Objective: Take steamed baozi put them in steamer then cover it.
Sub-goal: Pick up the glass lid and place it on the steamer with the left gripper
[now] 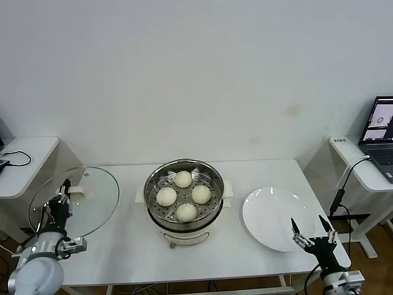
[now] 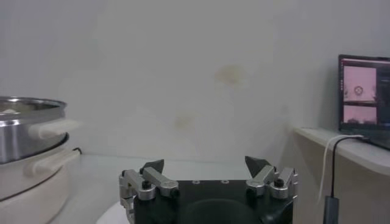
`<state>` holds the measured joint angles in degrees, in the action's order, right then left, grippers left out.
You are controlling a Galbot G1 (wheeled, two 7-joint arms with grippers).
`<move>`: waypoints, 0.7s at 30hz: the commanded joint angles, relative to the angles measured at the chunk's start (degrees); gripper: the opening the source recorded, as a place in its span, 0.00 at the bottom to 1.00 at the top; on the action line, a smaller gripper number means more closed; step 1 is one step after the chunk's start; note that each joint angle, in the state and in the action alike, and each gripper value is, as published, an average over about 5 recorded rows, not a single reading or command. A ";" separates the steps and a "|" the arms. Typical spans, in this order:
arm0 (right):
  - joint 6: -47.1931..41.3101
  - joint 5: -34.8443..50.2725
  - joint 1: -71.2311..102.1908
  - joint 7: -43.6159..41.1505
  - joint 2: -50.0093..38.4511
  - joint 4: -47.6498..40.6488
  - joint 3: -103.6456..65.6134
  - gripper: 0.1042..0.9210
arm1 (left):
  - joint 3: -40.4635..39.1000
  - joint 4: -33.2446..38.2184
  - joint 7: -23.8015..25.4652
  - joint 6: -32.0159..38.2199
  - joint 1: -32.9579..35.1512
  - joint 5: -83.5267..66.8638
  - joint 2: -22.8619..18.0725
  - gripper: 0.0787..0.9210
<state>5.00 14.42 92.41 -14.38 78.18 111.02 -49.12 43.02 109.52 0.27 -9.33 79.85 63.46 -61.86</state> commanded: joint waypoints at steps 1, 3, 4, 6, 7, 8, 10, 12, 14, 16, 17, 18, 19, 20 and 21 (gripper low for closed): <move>0.78 -4.46 0.07 0.23 1.29 0.68 0.38 0.88 | -8.21 9.82 3.44 -6.79 -1.64 -10.68 7.05 0.08; 0.70 -5.45 -0.02 0.41 1.97 1.03 0.43 0.88 | -11.31 9.62 3.29 -8.36 -4.26 -12.00 8.38 0.08; 0.49 -5.96 -0.16 0.56 2.38 1.19 0.47 0.88 | -12.83 9.39 3.35 -9.29 -5.70 -12.42 8.93 0.08; -0.10 -7.84 -0.58 0.96 3.59 1.57 0.51 0.88 | -15.57 8.75 3.69 -10.55 -8.53 -11.65 9.53 0.08; -0.45 -9.03 -0.89 1.22 4.29 1.73 0.51 0.88 | -16.79 8.38 4.21 -11.21 -9.73 -10.90 9.48 0.08; -0.77 -10.32 -1.20 1.53 5.01 1.88 0.49 0.88 | -17.98 7.96 4.74 -11.68 -10.84 -9.86 9.19 0.08; -1.25 -12.54 -1.81 2.14 6.28 2.05 0.52 0.88 | -20.30 6.85 5.88 -12.31 -12.78 -7.01 7.78 0.08; -1.54 -14.21 -2.18 2.60 7.04 1.94 0.68 0.88 | -22.87 5.62 7.19 -12.78 -14.43 -3.28 5.48 0.08; -1.48 -15.62 -2.36 2.84 7.34 1.59 0.90 0.88 | -25.58 4.71 8.76 -13.39 -15.88 1.15 2.67 0.08; -1.29 -16.33 -2.47 2.93 7.37 1.10 1.11 0.88 | -28.27 4.06 10.50 -14.02 -17.38 5.76 -0.44 0.08; -1.21 -16.50 -2.56 2.96 7.37 0.84 1.24 0.88 | -29.36 3.75 11.34 -14.28 -18.12 7.83 -1.80 0.08; -1.14 -16.59 -2.67 2.97 7.38 0.60 1.41 0.88 | -30.31 3.36 12.18 -14.53 -18.94 9.76 -3.30 0.08; -1.07 -16.69 -2.77 2.98 7.40 0.39 1.62 0.88 | -31.22 2.92 13.09 -14.81 -19.77 11.53 -4.86 0.08; -1.02 -16.75 -2.87 2.99 7.44 0.22 1.84 0.88 | -31.84 2.48 13.88 -15.03 -20.49 12.89 -6.19 0.08; -0.97 -16.86 -2.95 2.99 7.52 0.05 2.07 0.88 | -32.36 1.99 14.56 -15.30 -21.23 13.97 -7.55 0.08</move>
<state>4.40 2.59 90.33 -12.02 83.72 111.95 -47.86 23.19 113.94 7.71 -20.84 67.56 62.44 -59.07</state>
